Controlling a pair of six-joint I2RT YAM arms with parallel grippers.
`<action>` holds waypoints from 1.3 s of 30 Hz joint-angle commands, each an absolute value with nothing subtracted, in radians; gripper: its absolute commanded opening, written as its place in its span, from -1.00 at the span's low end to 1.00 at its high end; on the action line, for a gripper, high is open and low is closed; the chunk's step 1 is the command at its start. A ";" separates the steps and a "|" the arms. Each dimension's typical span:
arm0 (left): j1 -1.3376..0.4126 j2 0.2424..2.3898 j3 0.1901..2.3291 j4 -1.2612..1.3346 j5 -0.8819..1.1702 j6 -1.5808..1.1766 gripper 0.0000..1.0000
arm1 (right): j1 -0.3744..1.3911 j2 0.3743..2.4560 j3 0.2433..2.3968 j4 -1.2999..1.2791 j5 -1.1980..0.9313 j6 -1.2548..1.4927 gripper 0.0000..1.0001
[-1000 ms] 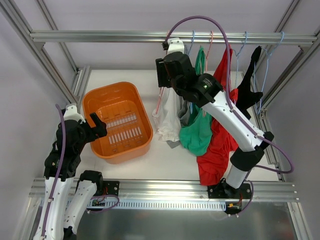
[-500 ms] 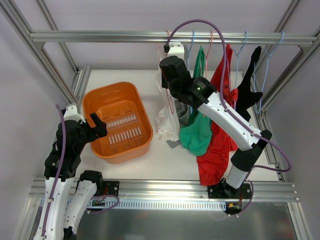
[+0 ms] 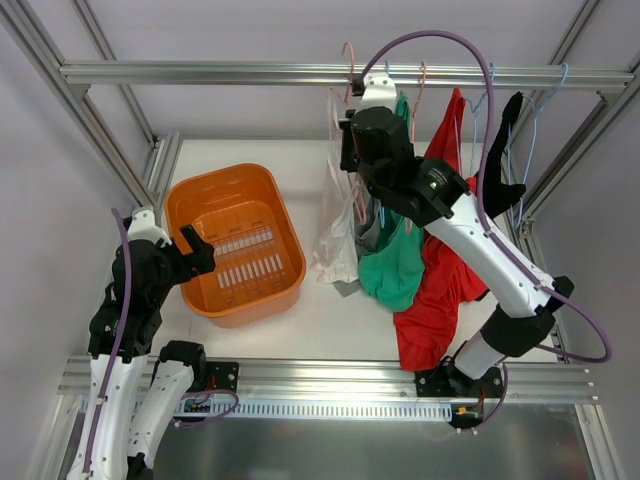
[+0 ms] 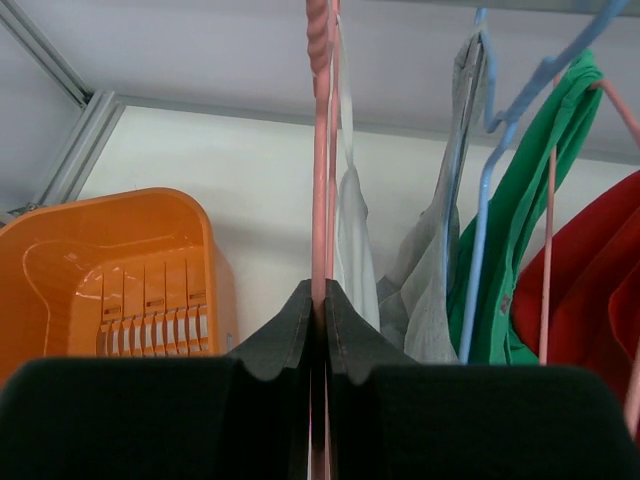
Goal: Remove the tank top from the hanger
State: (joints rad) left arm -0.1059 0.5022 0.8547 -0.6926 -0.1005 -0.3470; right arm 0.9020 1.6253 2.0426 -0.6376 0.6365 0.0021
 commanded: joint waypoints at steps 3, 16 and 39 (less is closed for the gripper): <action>-0.115 0.502 0.851 -0.660 -0.049 -0.318 0.97 | 0.887 1.517 1.997 -0.538 0.614 -0.049 -0.99; -0.115 0.543 0.920 -0.581 0.251 -0.284 0.97 | 0.893 1.228 1.713 -0.572 0.387 -0.003 -0.99; -0.925 1.192 1.492 -0.183 0.115 -0.181 0.97 | 0.896 0.537 1.554 -1.064 0.109 0.012 -0.99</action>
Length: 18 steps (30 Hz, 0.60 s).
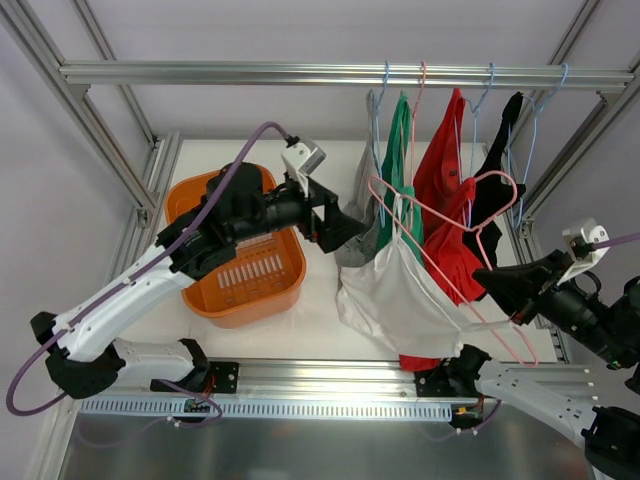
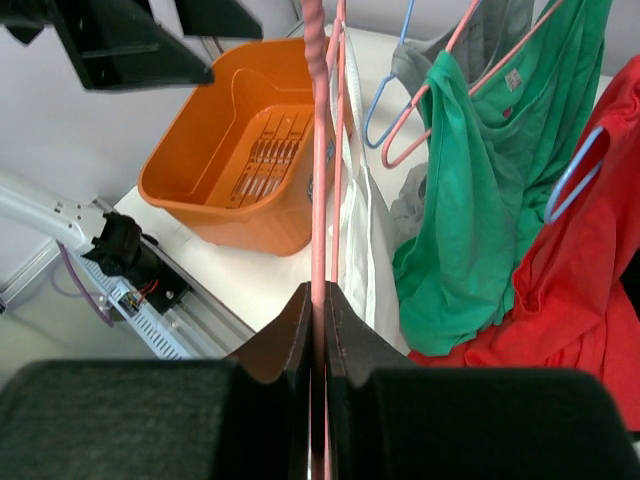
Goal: Remove the tank top from the hanger
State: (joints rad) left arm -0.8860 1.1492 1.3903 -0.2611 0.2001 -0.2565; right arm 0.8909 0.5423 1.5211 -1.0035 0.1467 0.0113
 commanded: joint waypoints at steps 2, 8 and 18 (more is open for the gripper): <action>-0.959 1.252 1.548 -0.176 0.120 -0.166 0.92 | 0.896 0.535 1.566 -1.084 0.113 0.021 -0.99; -1.015 1.339 1.585 -0.124 0.120 -0.126 0.39 | 0.894 0.535 1.594 -1.111 0.133 0.031 -0.99; -1.023 1.388 1.552 -0.075 0.163 -0.158 0.09 | 0.894 0.564 1.629 -1.108 0.127 0.020 -0.99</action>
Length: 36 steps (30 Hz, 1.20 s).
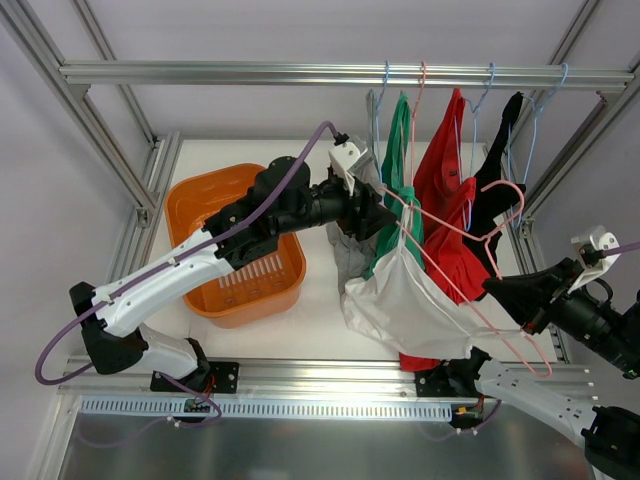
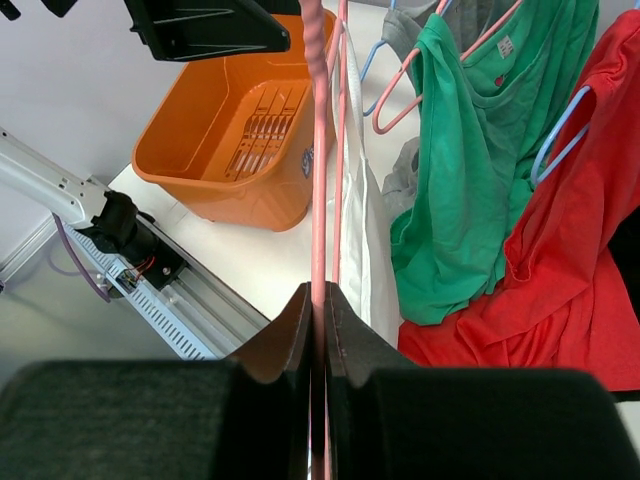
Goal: Remove the tank top from the hanger
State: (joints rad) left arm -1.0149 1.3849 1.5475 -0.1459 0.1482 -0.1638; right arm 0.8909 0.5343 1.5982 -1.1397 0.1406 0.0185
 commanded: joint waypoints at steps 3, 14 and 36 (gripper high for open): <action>-1.023 1.399 1.549 -0.063 0.173 -0.164 0.04 | 0.894 0.572 1.632 -1.098 0.120 0.020 -0.99; -1.025 1.417 1.523 -0.048 0.196 -0.175 0.02 | 0.896 0.589 1.635 -1.062 0.089 0.011 -0.99; -1.025 1.295 1.424 -0.046 -0.093 -0.225 -1.00 | 0.896 0.503 1.511 -1.066 0.040 -0.069 -0.99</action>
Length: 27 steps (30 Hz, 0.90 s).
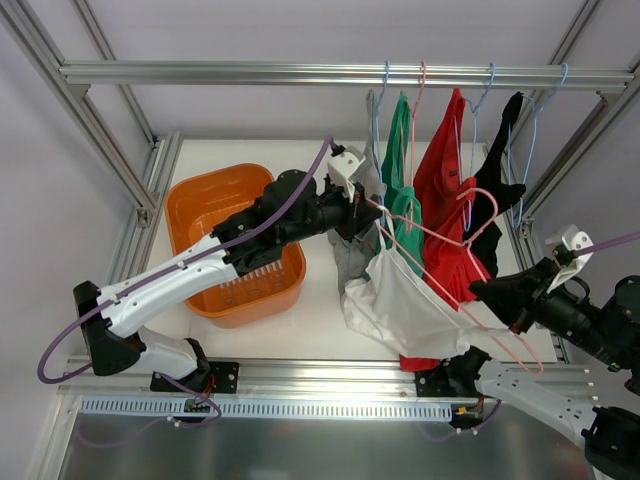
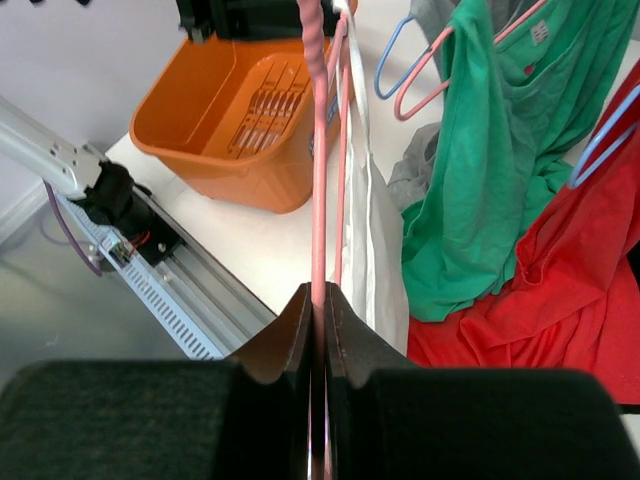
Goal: Remove the tank top from the hanger
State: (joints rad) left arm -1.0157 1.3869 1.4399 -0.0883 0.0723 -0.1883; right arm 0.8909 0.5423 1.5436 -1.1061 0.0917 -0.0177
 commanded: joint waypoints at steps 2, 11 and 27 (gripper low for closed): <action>-1.025 1.266 1.396 -0.052 -0.231 -0.238 -1.00 | 0.894 0.465 1.465 -1.078 0.000 -0.072 -0.99; -1.023 1.238 1.377 -0.130 -0.351 -0.278 -1.00 | 0.896 0.321 1.417 -1.071 -0.089 -0.048 -0.99; -1.026 1.108 1.180 -0.129 0.170 -0.400 -1.00 | 0.896 0.304 1.140 -0.426 -0.006 -0.143 -0.99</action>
